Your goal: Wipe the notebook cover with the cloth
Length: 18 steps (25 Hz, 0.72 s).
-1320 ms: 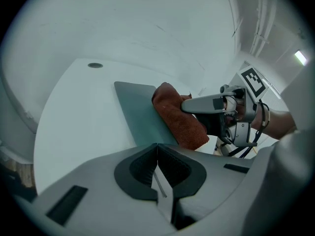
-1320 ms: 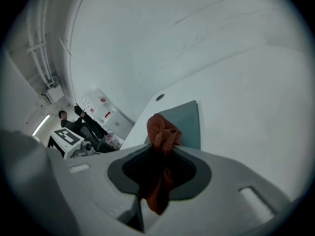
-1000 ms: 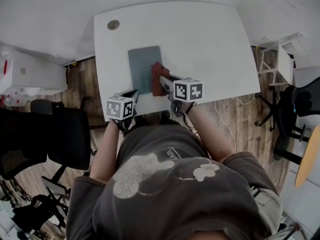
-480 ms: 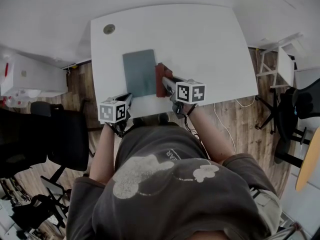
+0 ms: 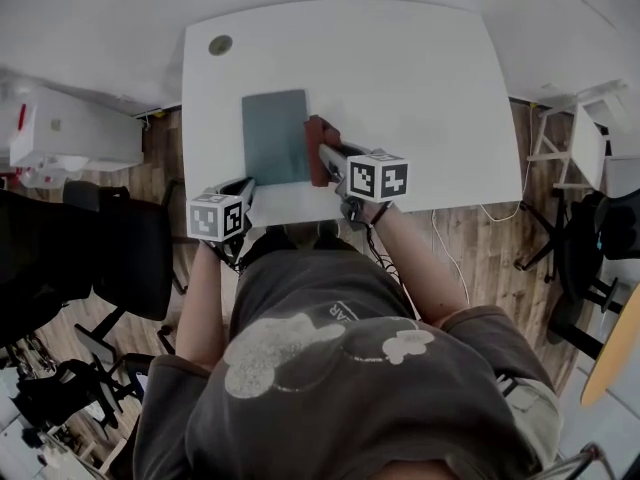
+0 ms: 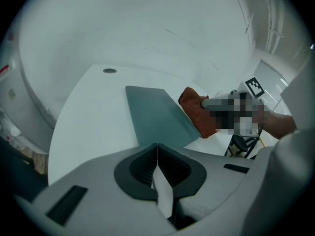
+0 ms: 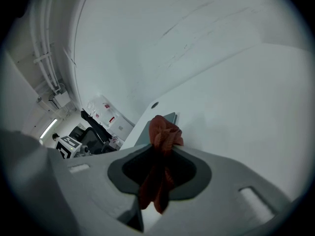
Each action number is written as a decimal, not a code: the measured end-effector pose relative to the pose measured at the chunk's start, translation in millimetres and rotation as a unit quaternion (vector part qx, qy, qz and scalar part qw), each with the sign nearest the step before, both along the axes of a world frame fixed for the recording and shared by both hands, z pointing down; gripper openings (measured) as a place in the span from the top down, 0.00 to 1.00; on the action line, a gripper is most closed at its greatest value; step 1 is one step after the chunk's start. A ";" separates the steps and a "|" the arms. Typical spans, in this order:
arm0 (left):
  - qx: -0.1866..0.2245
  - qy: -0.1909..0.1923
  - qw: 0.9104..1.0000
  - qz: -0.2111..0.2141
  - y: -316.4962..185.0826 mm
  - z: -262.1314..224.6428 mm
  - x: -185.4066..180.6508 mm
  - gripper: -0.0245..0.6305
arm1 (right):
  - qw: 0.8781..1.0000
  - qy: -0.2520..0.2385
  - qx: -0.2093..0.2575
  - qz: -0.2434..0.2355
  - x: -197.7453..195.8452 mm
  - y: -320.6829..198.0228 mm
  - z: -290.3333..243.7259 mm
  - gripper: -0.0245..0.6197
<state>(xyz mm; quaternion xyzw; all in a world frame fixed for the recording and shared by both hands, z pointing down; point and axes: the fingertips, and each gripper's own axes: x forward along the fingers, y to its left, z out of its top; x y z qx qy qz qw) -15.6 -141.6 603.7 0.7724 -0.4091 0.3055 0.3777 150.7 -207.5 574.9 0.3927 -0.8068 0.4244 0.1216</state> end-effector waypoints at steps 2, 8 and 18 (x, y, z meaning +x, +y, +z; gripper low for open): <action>0.004 0.001 1.000 -0.011 1.3 -3.9 -2.6 0.97 | 1.000 -0.002 0.002 -0.011 -6.7 -1.6 -1.3 0.82; 0.017 0.019 0.999 -0.019 0.1 -10.8 -2.5 0.97 | 0.999 0.022 0.027 -0.030 -18.5 -3.0 -7.9 0.82; 0.032 0.055 0.998 0.030 30.0 -28.9 -11.1 0.97 | 0.998 0.036 0.039 0.023 -35.3 26.8 -26.9 0.82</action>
